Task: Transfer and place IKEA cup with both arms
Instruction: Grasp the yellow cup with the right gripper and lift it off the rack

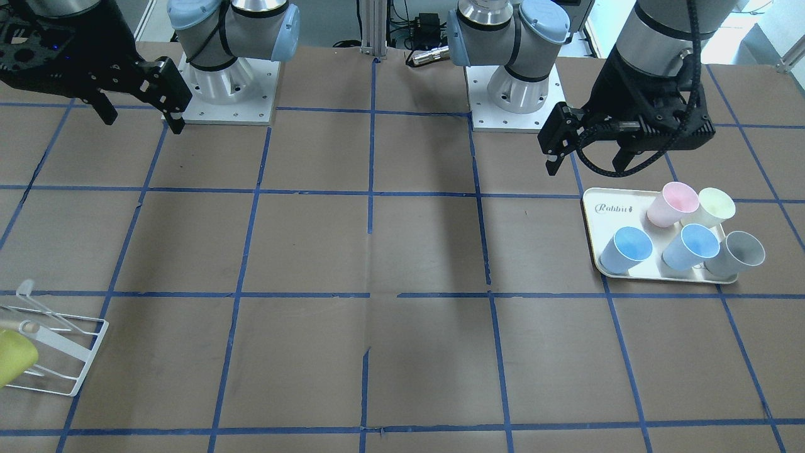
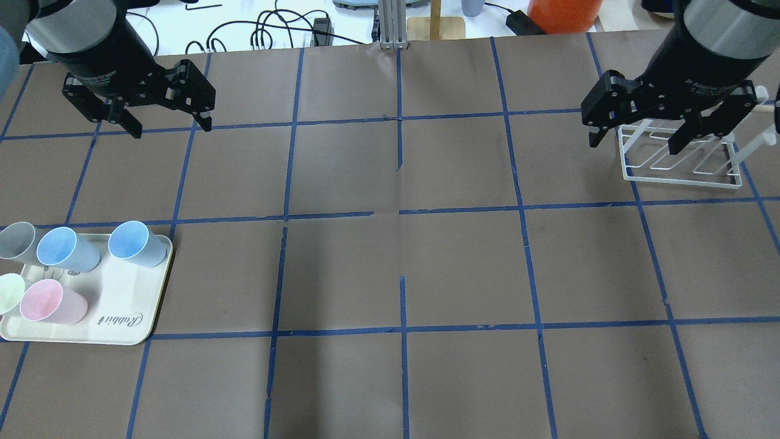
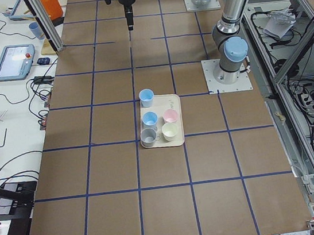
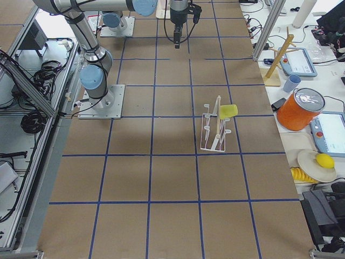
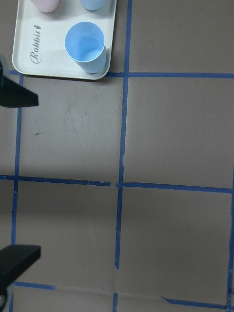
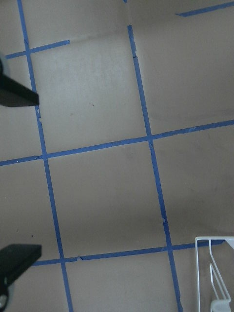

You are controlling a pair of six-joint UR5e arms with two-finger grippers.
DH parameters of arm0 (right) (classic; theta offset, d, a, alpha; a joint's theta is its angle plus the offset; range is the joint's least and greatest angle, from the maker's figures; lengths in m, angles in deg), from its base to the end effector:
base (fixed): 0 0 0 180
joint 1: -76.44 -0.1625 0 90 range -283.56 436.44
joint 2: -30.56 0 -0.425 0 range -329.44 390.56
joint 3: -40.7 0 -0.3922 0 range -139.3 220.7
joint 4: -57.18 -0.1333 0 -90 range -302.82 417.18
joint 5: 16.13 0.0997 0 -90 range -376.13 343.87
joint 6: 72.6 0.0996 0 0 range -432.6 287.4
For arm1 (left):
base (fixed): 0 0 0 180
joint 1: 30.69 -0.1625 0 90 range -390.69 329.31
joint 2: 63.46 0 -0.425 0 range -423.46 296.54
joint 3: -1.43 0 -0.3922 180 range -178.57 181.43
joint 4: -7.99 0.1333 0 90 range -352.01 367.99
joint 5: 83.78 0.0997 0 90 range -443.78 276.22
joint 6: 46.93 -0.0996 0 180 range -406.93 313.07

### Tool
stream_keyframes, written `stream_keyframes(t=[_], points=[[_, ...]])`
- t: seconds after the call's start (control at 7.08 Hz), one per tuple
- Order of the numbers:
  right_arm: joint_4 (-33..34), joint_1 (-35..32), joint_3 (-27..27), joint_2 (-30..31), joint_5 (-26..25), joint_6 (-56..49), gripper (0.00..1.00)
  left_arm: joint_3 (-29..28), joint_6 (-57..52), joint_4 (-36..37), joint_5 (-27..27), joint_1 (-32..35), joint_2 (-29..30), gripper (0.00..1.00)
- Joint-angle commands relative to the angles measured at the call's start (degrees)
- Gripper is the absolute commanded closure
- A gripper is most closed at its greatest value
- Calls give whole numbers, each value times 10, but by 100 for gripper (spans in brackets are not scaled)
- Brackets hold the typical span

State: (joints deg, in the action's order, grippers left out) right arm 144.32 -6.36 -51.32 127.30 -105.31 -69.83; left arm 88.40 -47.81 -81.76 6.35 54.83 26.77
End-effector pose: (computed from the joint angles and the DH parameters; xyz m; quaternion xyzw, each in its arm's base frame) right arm 0.0780 -0.4573 0.5205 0.0868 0.9961 -0.0165 0.0065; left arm -0.0937 -0.5072 0.5125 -0.0314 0.9992 -0.0265 0.0024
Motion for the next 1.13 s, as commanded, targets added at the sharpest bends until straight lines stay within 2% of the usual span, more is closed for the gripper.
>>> stream_keyframes(t=[0.0,0.28,0.42,0.71,0.99], points=[[5,12,17,-11,0,0,0,0,0,0,0,1,1,0],[60,13,41,-42,1,-4,0,0,0,0,0,0,0,0],[66,15,71,-73,1,-5,0,0,0,0,-1,0,0,0],[68,53,163,-152,8,-18,0,0,0,0,-1,0,0,0],[67,104,221,-221,76,-52,0,1,0,0,-2,0,0,0]])
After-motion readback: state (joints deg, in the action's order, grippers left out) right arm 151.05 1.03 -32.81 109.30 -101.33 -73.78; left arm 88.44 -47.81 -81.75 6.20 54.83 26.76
